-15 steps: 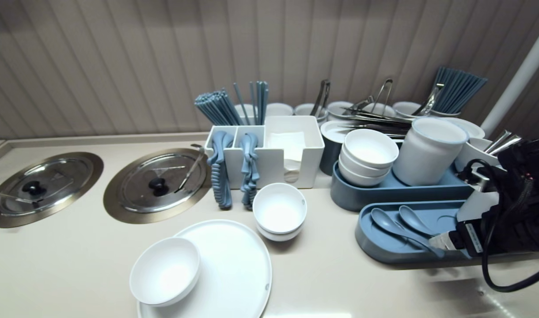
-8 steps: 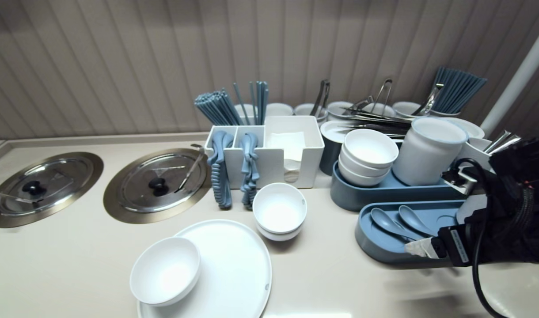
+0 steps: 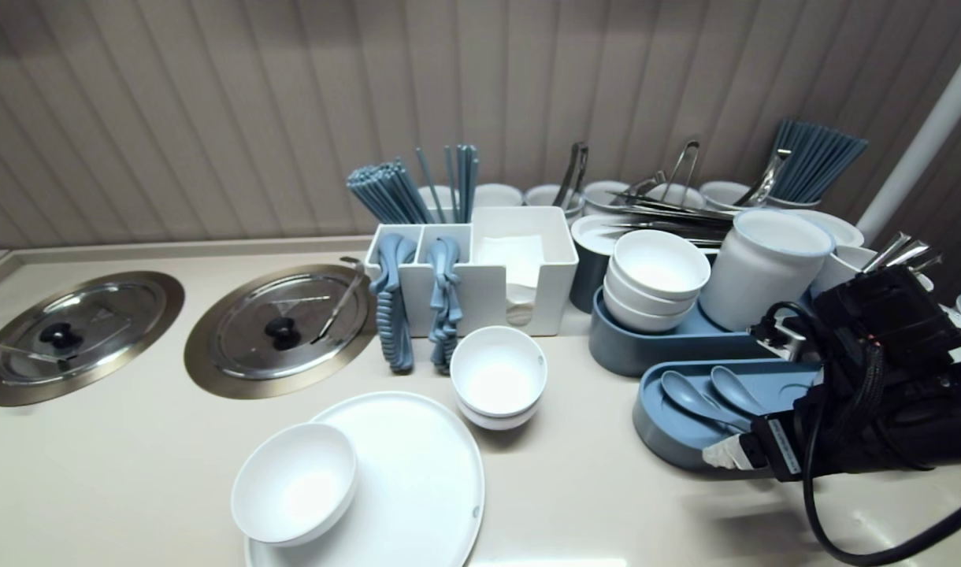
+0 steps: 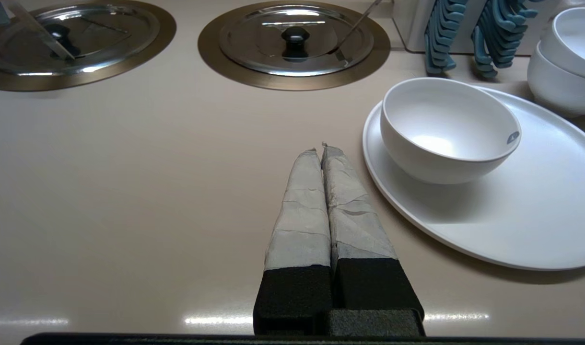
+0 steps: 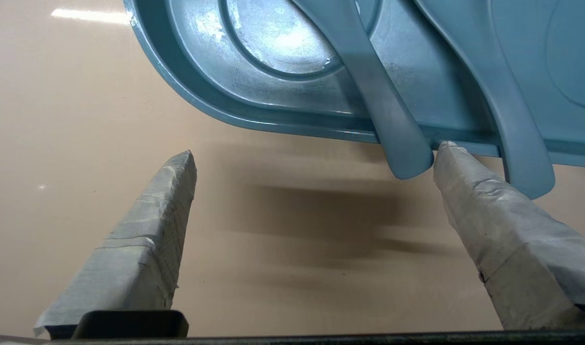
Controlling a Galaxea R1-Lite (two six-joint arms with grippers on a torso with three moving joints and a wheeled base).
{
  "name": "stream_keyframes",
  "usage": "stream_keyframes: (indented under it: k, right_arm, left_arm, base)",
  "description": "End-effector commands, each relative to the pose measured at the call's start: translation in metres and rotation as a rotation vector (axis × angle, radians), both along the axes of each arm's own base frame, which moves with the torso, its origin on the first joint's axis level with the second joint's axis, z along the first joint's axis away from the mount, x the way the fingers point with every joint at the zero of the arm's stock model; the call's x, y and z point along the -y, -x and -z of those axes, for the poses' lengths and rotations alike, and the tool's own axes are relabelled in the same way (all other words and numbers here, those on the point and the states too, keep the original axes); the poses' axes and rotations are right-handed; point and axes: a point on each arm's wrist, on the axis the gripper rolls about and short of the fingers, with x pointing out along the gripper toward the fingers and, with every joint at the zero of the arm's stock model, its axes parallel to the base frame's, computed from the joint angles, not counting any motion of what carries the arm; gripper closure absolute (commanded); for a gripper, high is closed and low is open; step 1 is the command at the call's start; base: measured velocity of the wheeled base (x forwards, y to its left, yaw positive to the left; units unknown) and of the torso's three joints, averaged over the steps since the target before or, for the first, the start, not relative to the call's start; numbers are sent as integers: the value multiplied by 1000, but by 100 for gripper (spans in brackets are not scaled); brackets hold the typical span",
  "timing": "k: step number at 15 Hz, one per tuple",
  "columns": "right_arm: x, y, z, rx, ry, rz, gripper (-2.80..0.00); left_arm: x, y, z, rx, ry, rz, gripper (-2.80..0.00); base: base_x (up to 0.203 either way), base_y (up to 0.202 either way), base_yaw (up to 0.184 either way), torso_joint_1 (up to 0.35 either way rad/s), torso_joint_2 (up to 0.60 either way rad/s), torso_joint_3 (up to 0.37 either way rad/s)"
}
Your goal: Pick the spoon and place it in the bowl
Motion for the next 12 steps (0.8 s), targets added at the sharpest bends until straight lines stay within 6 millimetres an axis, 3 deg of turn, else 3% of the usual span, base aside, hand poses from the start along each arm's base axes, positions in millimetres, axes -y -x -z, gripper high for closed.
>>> stream_keyframes:
  k: [1, 5, 12]
  right_arm:
    - [-2, -4, 5, -23, 6, 0, -280]
    - [-4, -9, 7, -2, -13, 19, -280]
    - [-25, -1, 6, -8, -54, -13, -280]
  left_arm:
    - [0, -1, 2, -7, 0, 0, 0]
    - [0, -1, 2, -6, 0, 1, 0]
    - [0, -1, 2, -7, 0, 1, 0]
  base:
    - [0, 0, 0, 0, 0, 0]
    - [0, 0, 0, 0, 0, 0]
    - [0, 0, 0, 0, 0, 0]
